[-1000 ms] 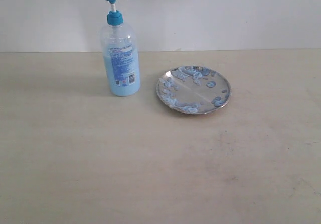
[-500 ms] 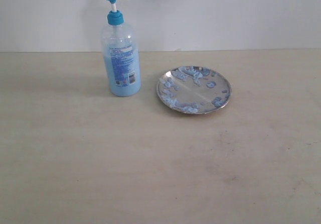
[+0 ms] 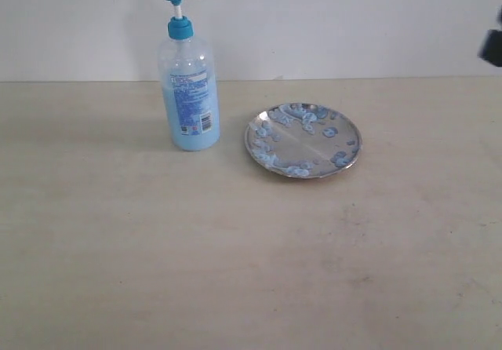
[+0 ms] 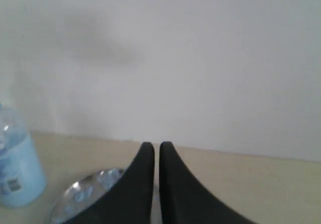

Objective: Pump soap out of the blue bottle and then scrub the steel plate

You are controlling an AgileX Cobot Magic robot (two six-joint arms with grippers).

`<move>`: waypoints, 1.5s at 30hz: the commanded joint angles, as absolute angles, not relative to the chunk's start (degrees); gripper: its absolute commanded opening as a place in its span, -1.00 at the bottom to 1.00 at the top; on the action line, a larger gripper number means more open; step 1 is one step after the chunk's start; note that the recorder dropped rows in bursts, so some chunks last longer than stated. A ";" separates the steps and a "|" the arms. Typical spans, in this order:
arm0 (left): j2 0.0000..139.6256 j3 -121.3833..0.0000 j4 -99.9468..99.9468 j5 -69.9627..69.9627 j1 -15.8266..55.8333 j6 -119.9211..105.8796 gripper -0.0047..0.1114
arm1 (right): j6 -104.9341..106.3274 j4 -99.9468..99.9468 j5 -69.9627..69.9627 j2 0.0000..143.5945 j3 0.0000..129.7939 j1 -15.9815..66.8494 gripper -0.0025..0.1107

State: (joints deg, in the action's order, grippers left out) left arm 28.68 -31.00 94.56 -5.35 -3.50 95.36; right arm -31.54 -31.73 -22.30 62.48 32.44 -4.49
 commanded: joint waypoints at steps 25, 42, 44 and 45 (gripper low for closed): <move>1.41 0.00 93.80 -13.52 -3.77 105.46 -0.85 | -95.98 -99.95 -3.94 117.40 76.64 7.66 -0.94; 1.41 0.00 93.80 -28.95 -3.77 105.34 -0.85 | -93.67 -99.95 -12.77 122.48 77.56 7.92 -0.93; 1.41 0.00 93.80 -28.95 -3.77 105.34 -0.85 | -94.19 -99.95 -13.95 122.48 77.31 8.04 -0.93; 1.41 0.00 93.80 -28.95 -3.77 105.34 -0.85 | -94.36 -99.95 -13.95 122.48 77.23 8.03 -0.93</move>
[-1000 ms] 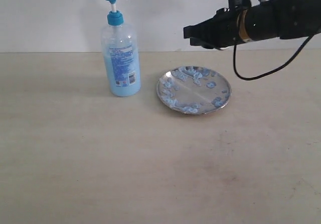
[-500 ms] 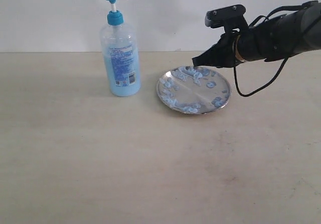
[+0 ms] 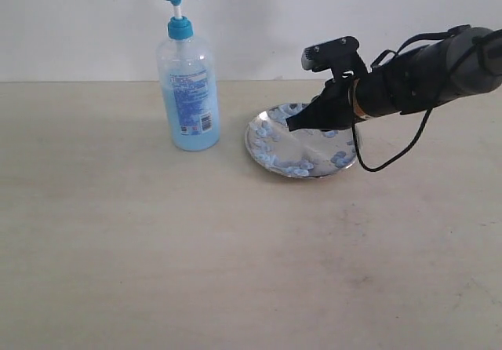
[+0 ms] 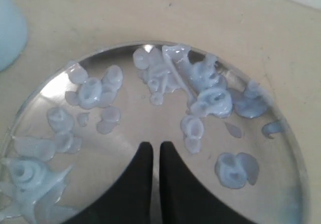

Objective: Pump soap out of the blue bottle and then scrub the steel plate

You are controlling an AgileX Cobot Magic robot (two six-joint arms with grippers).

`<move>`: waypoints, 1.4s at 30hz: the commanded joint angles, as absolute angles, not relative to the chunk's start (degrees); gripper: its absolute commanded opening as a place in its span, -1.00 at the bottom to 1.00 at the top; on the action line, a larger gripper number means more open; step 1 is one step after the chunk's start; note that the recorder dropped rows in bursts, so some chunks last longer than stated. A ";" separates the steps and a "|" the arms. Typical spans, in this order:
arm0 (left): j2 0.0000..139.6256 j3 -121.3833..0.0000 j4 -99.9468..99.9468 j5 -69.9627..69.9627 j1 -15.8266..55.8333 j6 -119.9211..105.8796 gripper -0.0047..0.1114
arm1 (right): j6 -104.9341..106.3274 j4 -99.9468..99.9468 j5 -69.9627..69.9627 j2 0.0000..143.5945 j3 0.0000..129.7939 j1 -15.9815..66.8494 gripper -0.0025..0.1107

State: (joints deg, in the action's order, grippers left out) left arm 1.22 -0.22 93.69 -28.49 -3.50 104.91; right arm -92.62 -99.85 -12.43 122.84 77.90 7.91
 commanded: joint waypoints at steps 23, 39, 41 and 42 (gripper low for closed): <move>1.41 0.00 93.80 -28.95 -3.77 105.34 -0.85 | -94.62 -99.95 -27.33 127.41 84.01 7.93 -0.93; 1.41 0.00 93.80 -28.69 -3.77 105.34 -0.85 | -114.68 -99.95 -42.33 126.97 84.01 5.11 -0.94; 1.41 0.00 93.80 -28.69 -3.77 105.34 -0.85 | -107.54 -99.95 -42.23 126.72 84.01 4.07 -0.96; 1.41 0.00 93.80 -28.69 -3.77 105.34 -0.85 | -104.16 -99.95 -42.07 126.43 84.01 3.83 -0.96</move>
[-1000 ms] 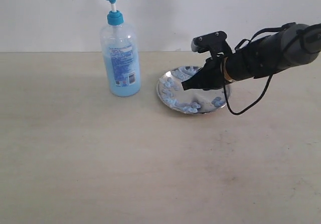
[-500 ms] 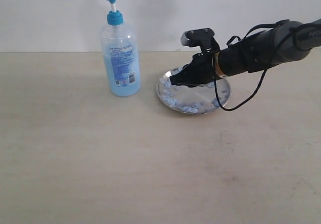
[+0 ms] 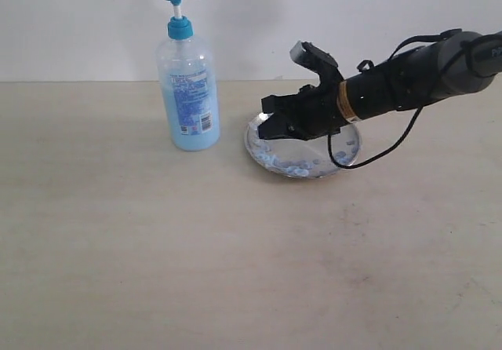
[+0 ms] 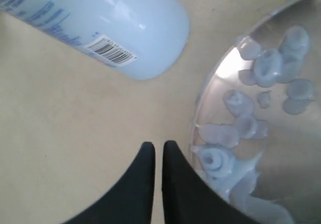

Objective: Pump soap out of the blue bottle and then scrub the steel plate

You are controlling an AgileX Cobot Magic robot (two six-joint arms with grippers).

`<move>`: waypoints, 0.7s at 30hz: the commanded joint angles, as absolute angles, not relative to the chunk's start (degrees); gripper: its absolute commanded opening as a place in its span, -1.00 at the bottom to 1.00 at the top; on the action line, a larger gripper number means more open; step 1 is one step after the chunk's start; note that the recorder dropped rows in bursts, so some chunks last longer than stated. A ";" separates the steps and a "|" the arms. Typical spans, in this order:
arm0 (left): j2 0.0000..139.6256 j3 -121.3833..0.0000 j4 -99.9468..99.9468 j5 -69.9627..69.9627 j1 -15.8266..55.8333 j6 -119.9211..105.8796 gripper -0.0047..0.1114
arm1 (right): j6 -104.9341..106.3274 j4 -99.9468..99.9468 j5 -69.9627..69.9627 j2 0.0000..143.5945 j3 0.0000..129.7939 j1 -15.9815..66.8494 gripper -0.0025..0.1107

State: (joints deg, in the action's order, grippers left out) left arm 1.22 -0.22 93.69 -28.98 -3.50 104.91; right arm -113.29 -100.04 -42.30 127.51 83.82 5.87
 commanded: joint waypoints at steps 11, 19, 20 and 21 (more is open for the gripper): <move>1.41 0.00 93.80 -28.80 -3.77 105.34 -0.85 | -83.57 -99.95 0.99 117.67 90.88 3.03 -0.96; 1.41 0.00 93.80 -28.91 -3.77 105.34 -0.85 | -97.73 -99.95 -14.92 123.02 111.13 4.73 -0.96; 1.41 0.00 93.80 -28.91 -3.77 105.34 -0.85 | -100.78 -99.95 -17.25 123.87 111.37 4.73 -0.96; 1.41 0.00 93.80 -28.91 -3.77 105.34 -0.85 | -104.10 -99.95 -19.70 124.85 111.37 4.59 -0.96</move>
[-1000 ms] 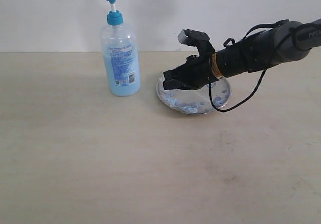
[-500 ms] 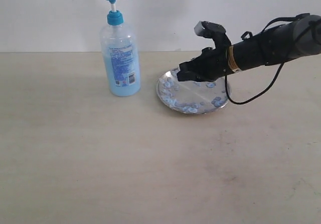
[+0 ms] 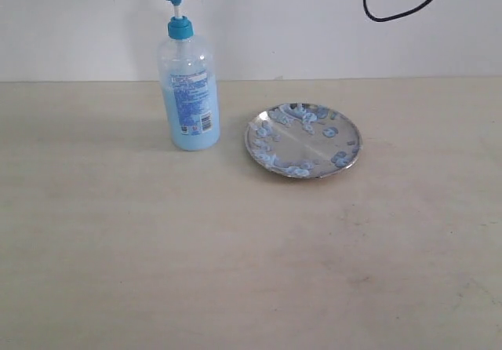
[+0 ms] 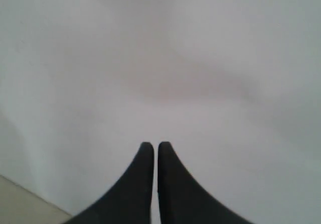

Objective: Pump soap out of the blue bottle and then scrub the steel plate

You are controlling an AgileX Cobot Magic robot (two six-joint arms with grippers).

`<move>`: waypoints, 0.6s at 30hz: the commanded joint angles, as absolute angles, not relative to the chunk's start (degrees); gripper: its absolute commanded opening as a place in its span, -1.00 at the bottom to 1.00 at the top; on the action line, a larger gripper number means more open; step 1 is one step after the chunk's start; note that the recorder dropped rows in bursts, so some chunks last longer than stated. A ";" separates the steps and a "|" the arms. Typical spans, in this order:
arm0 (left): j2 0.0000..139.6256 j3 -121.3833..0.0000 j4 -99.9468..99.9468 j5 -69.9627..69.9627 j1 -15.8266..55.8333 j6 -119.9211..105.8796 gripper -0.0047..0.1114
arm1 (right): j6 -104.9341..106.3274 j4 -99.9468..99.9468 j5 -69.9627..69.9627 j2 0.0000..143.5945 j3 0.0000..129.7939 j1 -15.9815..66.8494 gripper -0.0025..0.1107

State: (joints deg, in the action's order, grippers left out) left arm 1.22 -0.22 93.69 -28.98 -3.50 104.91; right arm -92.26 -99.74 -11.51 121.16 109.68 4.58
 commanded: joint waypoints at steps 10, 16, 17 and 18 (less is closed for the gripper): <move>1.41 0.00 93.80 -28.91 -3.77 105.34 -0.85 | -120.35 -99.95 -69.96 136.08 110.47 2.86 -0.96; 1.41 0.00 93.80 -29.32 -3.77 105.34 -0.85 | -120.32 -99.95 -69.96 135.82 102.69 -4.69 -0.96; 1.41 0.00 93.80 -29.60 -3.77 105.34 -0.85 | -120.32 -99.95 -69.96 135.69 101.42 -5.91 -0.96; 1.41 0.00 93.80 -30.00 -3.77 105.34 -0.85 | -120.32 -99.95 -69.96 135.45 99.61 -7.03 -0.96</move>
